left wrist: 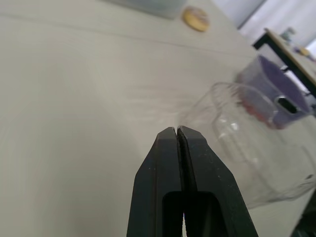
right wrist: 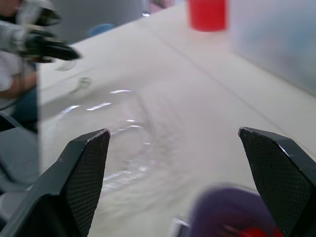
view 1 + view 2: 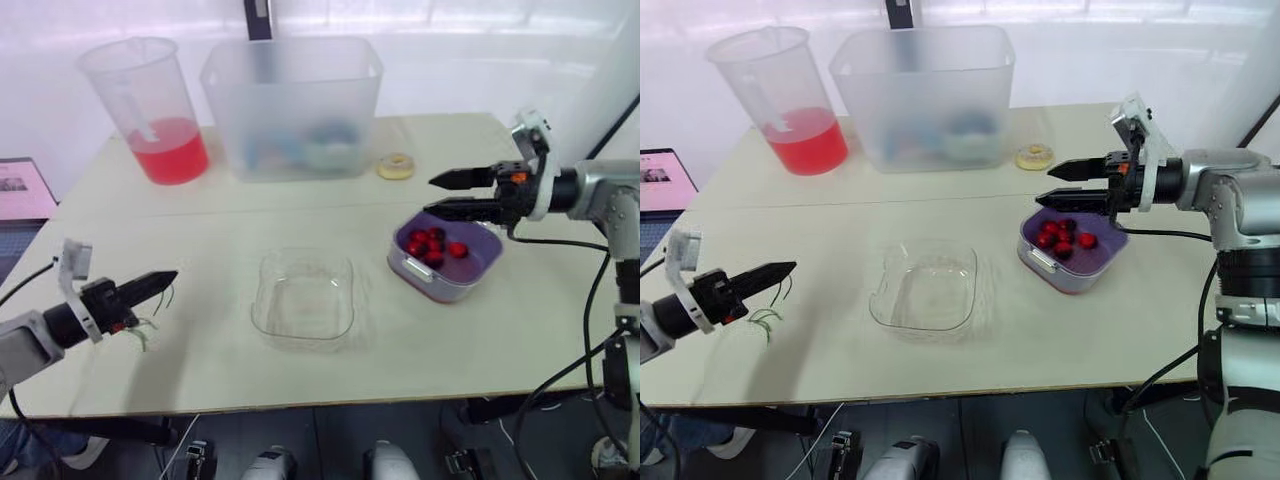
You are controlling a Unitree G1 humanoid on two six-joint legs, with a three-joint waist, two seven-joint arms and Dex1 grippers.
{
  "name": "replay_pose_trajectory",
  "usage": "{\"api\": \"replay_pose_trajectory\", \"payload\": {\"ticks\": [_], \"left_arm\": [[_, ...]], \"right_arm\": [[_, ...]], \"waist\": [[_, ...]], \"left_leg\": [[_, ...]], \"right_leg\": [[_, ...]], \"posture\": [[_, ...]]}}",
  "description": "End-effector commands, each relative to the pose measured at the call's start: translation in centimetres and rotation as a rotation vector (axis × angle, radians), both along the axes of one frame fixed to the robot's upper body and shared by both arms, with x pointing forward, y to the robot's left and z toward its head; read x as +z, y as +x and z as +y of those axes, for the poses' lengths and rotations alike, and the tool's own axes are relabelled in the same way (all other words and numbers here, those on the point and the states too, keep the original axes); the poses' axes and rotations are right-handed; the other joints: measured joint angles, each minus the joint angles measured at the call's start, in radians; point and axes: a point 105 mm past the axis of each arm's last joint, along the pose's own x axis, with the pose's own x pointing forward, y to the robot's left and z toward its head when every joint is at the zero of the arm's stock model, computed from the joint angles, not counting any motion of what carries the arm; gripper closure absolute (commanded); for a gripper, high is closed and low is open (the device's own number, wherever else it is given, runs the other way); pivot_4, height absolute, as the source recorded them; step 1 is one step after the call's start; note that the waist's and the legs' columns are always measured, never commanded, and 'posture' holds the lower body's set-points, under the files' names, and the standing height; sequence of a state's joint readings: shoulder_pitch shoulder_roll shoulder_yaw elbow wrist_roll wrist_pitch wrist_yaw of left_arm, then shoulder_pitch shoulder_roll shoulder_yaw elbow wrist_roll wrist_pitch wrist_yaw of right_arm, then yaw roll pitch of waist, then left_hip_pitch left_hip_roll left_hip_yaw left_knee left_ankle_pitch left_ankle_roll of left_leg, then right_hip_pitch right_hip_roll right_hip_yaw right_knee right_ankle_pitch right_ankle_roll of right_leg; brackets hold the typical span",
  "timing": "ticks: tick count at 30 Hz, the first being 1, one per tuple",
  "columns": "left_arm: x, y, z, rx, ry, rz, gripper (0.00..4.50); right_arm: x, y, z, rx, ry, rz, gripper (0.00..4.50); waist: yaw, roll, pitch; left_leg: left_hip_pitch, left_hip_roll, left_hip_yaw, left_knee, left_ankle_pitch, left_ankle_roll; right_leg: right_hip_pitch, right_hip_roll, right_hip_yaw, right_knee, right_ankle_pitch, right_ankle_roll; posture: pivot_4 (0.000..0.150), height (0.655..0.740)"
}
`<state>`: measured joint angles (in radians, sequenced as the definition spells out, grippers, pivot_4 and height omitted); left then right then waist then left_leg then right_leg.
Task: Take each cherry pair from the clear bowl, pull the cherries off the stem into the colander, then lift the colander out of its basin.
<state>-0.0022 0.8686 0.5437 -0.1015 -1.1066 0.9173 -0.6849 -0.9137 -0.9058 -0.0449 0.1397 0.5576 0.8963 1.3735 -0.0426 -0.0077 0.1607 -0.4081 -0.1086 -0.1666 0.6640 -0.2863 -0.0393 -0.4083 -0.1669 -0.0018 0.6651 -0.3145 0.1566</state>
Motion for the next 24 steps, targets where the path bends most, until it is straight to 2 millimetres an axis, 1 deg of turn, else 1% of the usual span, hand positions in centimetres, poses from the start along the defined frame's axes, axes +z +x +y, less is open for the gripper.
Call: {"api": "replay_pose_trajectory", "payload": {"ticks": [1,2,4,7,9,12,13,15,17,19,21,22,23,24], "left_arm": [[-2.0,-0.4,2.1,0.074,-0.018,0.096,4.50],[-2.9,-0.5,2.7,0.100,-0.021,0.128,4.50],[-4.0,-0.5,3.5,0.134,-0.025,0.169,4.50],[-5.5,-0.4,4.6,0.184,-0.015,0.230,4.50],[-5.9,-0.3,5.1,0.204,-0.023,0.247,4.50],[-5.6,0.0,5.3,0.218,-0.039,0.230,3.57],[-5.3,0.0,5.4,0.217,-0.037,0.223,3.08],[-4.9,-0.2,5.8,0.207,0.023,0.212,2.07],[-3.6,0.0,6.7,0.224,0.037,0.171,1.12],[-1.6,0.1,7.6,0.237,0.056,0.110,0.04],[0.7,0.2,8.1,0.237,0.058,0.050,0.04],[2.1,0.2,8.1,0.222,0.081,0.013,0.04],[2.9,0.2,8.1,0.210,0.097,-0.010,0.04],[4.2,0.4,8.0,0.202,0.104,-0.047,0.04]], "right_arm": [[0.7,-3.2,2.4,0.163,-0.006,-0.020,0.04],[0.5,-4.1,3.2,0.211,-0.010,-0.016,0.04],[0.4,-5.0,4.2,0.262,-0.013,-0.016,0.04],[0.4,-5.8,5.1,0.297,-0.014,-0.024,0.04],[0.4,-5.9,5.4,0.305,-0.015,-0.028,0.04],[0.6,-5.8,5.7,0.303,-0.005,-0.034,0.00],[0.6,-5.7,5.8,0.303,-0.003,-0.033,0.00],[0.5,-5.5,6.0,0.302,0.002,-0.029,0.00],[0.2,-5.4,6.4,0.311,0.004,-0.024,0.00],[0.0,-5.4,6.7,0.320,0.009,-0.020,0.00],[0.0,-5.5,6.9,0.332,0.015,-0.011,0.00],[0.0,-5.5,7.0,0.337,0.017,-0.005,0.00],[0.0,-5.6,7.0,0.341,0.018,-0.001,0.00],[0.0,-5.5,7.1,0.341,0.017,0.000,0.00]], "waist": [[0.005,0.000,0.000],[0.005,0.000,0.000],[0.004,0.000,0.000],[0.003,0.000,0.000],[0.005,0.000,0.000],[0.003,0.000,0.000],[0.003,0.000,0.000],[0.000,0.000,0.000],[-0.002,0.000,0.000],[-0.002,0.000,0.000],[-0.002,0.000,0.000],[-0.001,-0.001,0.000],[-0.001,-0.001,0.000],[0.000,-0.001,0.000]], "left_leg": [[0.000,0.000,0.000,0.000,0.000,0.000],[0.000,0.000,0.000,0.000,0.000,0.000],[0.000,0.000,0.000,0.000,0.000,0.000],[0.000,0.001,0.000,0.000,0.000,0.000],[0.000,0.000,0.000,0.000,0.000,0.000],[0.000,0.000,0.000,0.000,0.000,0.000],[0.000,0.000,0.000,0.000,0.000,0.000],[0.000,0.001,0.000,0.000,0.000,0.000],[0.000,0.001,0.000,0.000,0.000,0.000],[0.000,0.001,0.000,0.000,0.000,0.000],[0.000,0.001,0.000,0.000,0.000,0.000],[0.000,0.001,0.000,0.000,0.000,0.000],[0.000,0.001,0.000,0.000,0.000,0.000],[0.000,0.001,0.000,0.000,0.000,0.000]], "right_leg": [[0.000,0.000,0.000,0.000,0.000,0.000],[0.000,0.000,0.000,0.000,0.000,0.000],[0.000,0.000,0.000,0.000,0.000,0.000],[0.000,0.000,0.000,0.001,0.000,0.000],[0.000,0.000,0.000,0.001,0.000,0.000],[0.000,0.000,0.000,0.001,0.000,0.000],[0.000,0.000,0.000,0.001,0.000,0.000],[0.000,0.000,0.000,0.001,0.000,0.000],[0.000,0.000,0.000,0.001,0.000,0.000],[-0.001,0.001,0.000,0.001,0.000,0.000],[-0.001,0.000,0.000,0.001,0.000,0.000],[-0.001,0.000,0.000,0.001,0.000,0.000],[-0.001,0.000,0.000,0.001,0.000,0.000],[-0.001,0.000,0.000,0.001,0.000,0.000]], "posture": [[0.150,0.7400],[0.150,0.7400],[0.150,0.7400],[0.150,0.7400],[0.150,0.7400],[0.150,0.7400],[0.150,0.7400],[0.150,0.7400],[0.150,0.7400],[0.150,0.7400],[0.150,0.7400],[0.150,0.7400],[0.150,0.7400],[0.150,0.7400]]}}
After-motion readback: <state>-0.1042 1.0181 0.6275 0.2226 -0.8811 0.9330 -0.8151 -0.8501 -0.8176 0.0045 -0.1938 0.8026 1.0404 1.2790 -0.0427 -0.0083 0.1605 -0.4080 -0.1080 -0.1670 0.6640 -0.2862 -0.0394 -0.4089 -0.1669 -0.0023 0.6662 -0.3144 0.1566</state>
